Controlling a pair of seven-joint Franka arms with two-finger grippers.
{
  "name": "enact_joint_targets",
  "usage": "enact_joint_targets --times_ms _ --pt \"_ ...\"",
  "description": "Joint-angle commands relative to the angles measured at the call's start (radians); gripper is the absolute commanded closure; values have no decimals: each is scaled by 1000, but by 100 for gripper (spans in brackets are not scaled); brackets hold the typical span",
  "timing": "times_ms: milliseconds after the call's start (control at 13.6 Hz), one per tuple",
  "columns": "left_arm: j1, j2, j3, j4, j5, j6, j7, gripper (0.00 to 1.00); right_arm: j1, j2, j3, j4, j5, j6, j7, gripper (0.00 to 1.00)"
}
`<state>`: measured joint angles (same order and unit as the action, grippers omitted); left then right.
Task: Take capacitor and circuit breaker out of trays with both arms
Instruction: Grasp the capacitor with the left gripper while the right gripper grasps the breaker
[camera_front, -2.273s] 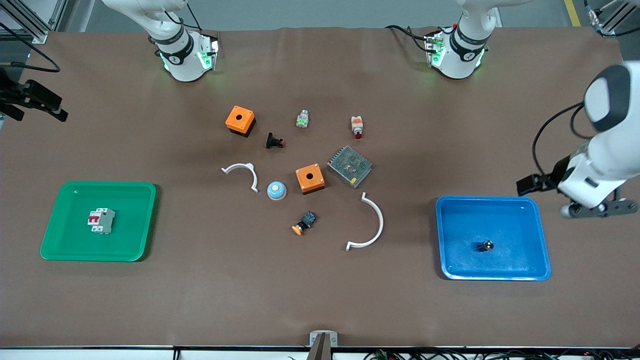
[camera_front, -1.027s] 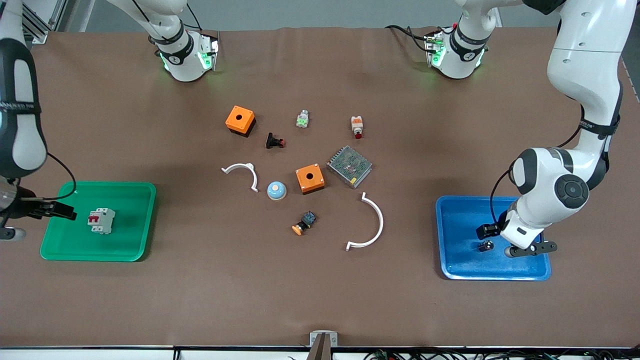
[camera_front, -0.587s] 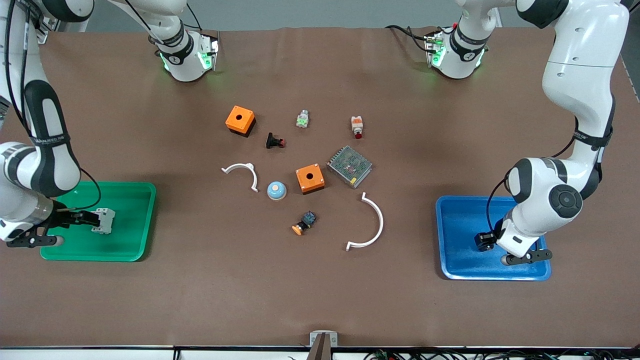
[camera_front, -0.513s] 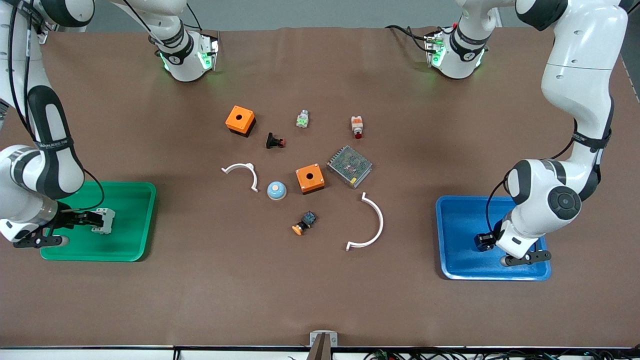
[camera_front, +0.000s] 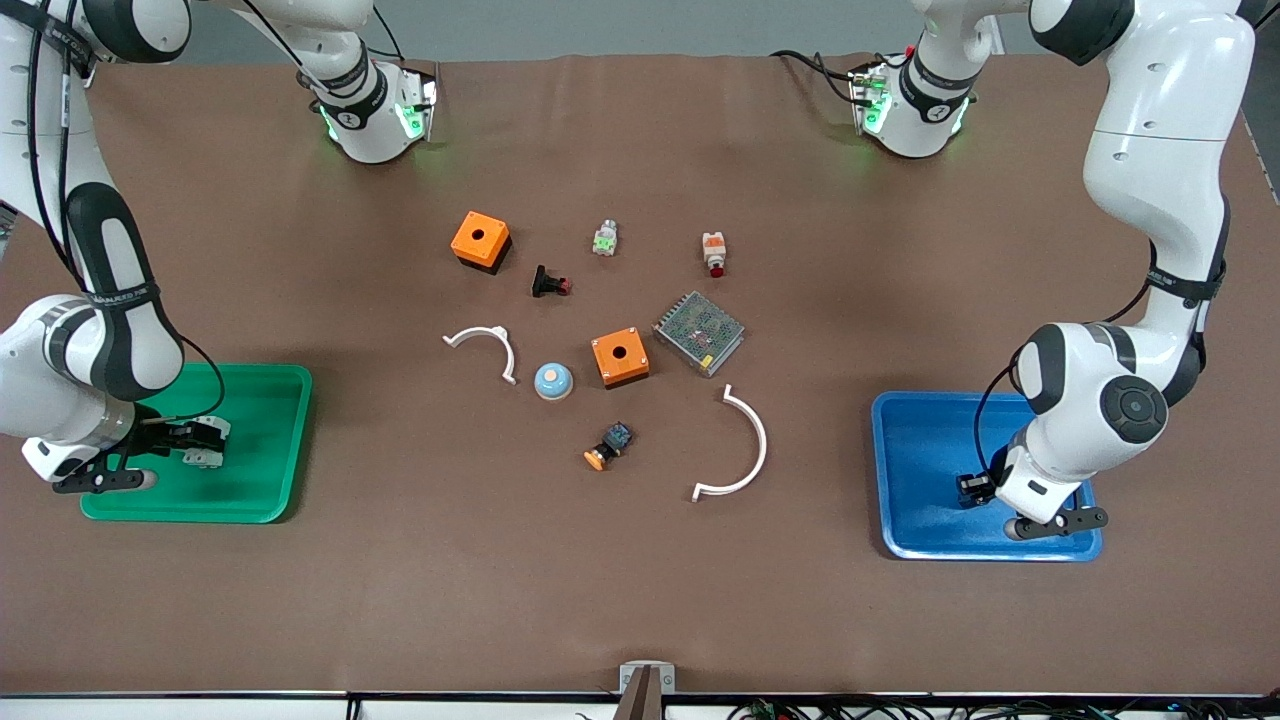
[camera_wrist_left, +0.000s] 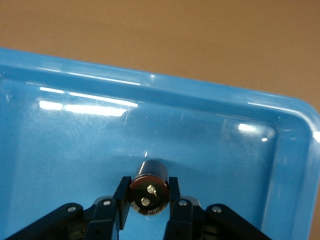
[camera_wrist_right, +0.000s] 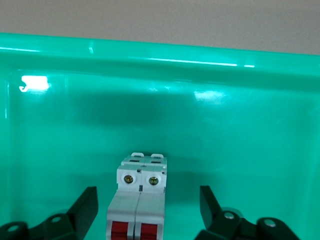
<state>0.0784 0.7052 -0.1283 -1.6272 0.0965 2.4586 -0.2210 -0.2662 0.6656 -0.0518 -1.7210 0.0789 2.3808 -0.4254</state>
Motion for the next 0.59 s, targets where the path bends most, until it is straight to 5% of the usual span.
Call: enact_joint_targets --times_ms 0,220,513 --pt "-49 -94 -2 -10 22 -142 -47 99 -11 -12 13 -35 24 20 -24 32" --pt "-115 -159 -5 -10 22 -269 -125 99 -13 -17 12 -42 24 11 -24 93" --pt "-261 -187 -7 -2 22 -351 -387 99 24 -64 12 36 15 -88 -15 100"
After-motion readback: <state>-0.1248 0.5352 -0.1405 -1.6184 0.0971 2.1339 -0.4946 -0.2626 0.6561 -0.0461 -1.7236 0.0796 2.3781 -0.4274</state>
